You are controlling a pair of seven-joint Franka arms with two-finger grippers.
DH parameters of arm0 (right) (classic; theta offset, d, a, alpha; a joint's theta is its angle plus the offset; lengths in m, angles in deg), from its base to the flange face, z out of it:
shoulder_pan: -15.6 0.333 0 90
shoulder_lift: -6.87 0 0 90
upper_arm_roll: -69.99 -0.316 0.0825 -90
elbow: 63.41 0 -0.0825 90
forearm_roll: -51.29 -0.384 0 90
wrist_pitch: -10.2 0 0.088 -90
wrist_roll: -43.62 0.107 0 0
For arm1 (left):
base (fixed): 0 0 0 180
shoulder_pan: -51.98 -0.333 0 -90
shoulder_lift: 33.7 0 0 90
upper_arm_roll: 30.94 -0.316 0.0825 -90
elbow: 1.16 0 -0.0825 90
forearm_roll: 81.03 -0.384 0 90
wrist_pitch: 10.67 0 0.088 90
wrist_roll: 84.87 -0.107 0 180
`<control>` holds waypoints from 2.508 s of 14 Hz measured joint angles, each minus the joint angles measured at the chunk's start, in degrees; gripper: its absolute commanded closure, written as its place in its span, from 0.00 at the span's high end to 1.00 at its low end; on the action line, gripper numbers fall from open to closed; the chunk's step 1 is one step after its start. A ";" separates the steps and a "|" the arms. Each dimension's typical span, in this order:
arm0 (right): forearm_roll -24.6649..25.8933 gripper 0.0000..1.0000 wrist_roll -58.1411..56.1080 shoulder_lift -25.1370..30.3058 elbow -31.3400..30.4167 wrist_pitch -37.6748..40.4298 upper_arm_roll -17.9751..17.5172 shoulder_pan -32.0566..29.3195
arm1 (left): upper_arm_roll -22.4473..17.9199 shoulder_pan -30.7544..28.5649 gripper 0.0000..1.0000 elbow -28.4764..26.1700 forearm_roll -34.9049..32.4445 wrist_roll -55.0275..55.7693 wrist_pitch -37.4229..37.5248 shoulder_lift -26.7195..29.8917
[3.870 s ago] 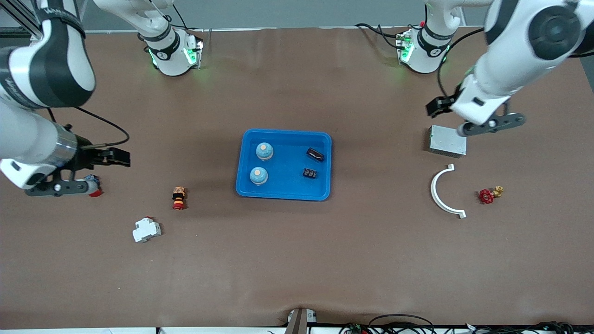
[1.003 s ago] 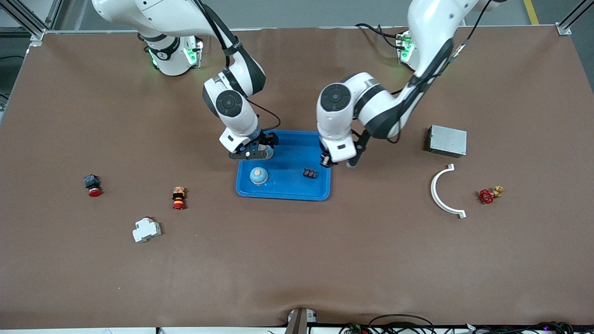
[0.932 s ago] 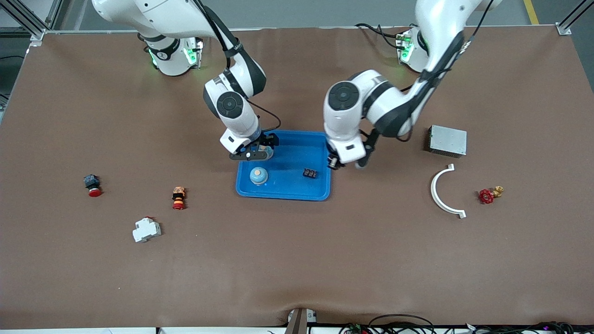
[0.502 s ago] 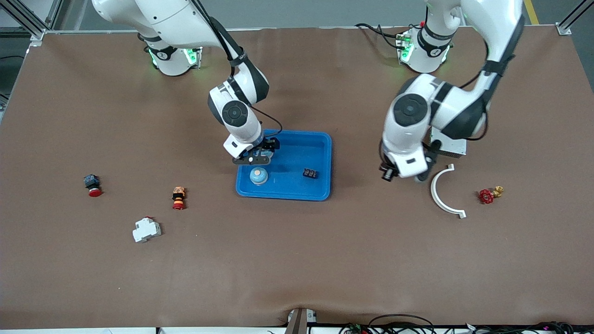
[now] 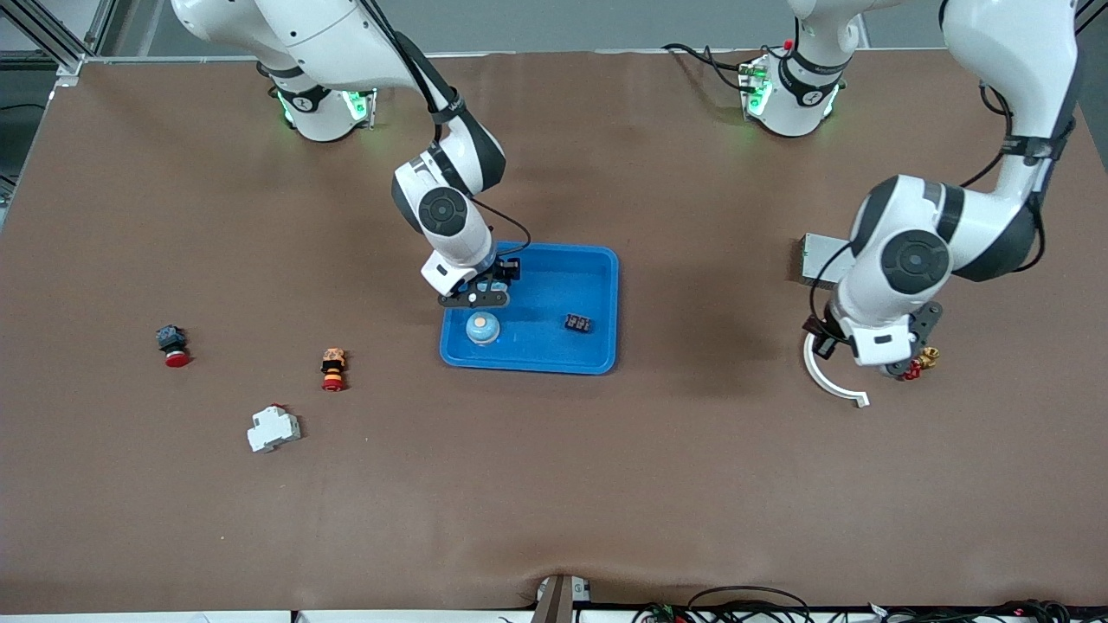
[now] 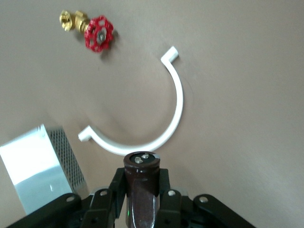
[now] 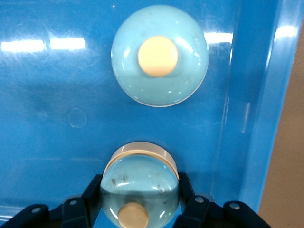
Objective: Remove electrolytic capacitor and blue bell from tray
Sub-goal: 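Carry the capacitor toward the white arc while the right gripper carries the bell, then release the capacitor by the arc while the right gripper sets the bell down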
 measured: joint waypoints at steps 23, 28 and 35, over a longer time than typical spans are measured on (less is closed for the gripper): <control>11.19 0.16 -53.78 14.54 18.70 43.93 3.08 -37.54 | -0.09 -10.87 1.00 0.01 -7.45 -9.21 -6.97 -11.69; 11.78 0.16 -67.27 13.80 7.18 25.74 3.07 -45.00 | 4.40 -10.91 1.00 4.19 -7.45 -9.15 -1.51 -9.93; 11.94 0.17 -68.11 8.05 3.86 21.37 2.38 -45.34 | 17.40 -5.74 1.00 9.58 -7.26 -0.60 5.06 -9.37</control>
